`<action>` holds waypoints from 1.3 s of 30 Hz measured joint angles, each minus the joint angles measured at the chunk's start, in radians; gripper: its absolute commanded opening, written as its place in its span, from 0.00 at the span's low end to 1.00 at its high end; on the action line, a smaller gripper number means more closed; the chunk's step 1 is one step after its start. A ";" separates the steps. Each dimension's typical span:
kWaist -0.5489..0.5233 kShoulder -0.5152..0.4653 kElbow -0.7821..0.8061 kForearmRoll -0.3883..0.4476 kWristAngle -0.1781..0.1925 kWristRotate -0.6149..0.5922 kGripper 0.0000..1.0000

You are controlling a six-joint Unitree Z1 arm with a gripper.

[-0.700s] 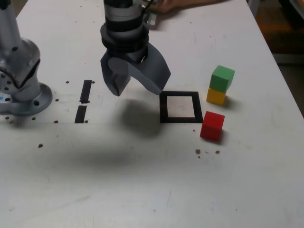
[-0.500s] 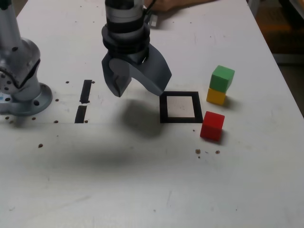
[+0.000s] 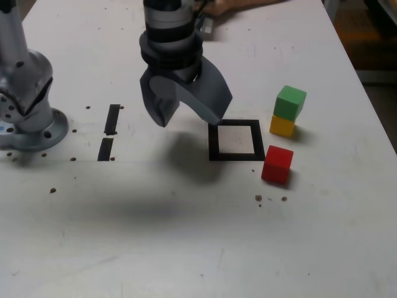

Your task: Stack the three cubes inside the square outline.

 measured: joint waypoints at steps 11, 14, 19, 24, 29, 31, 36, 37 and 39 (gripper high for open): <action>-0.042 0.144 -0.247 0.111 -0.011 0.055 0.98; -0.052 0.205 -0.333 0.142 -0.035 0.078 0.97; -0.064 0.288 -0.440 0.153 -0.084 0.101 0.97; -0.067 0.352 -0.511 0.154 -0.130 0.119 0.97; -0.067 0.397 -0.554 0.151 -0.168 0.134 0.97; -0.067 0.411 -0.568 0.150 -0.180 0.136 0.97; -0.066 0.440 -0.582 0.142 -0.204 0.136 0.97; -0.065 0.443 -0.583 0.140 -0.210 0.136 0.97; -0.058 0.447 -0.584 0.136 -0.225 0.136 0.97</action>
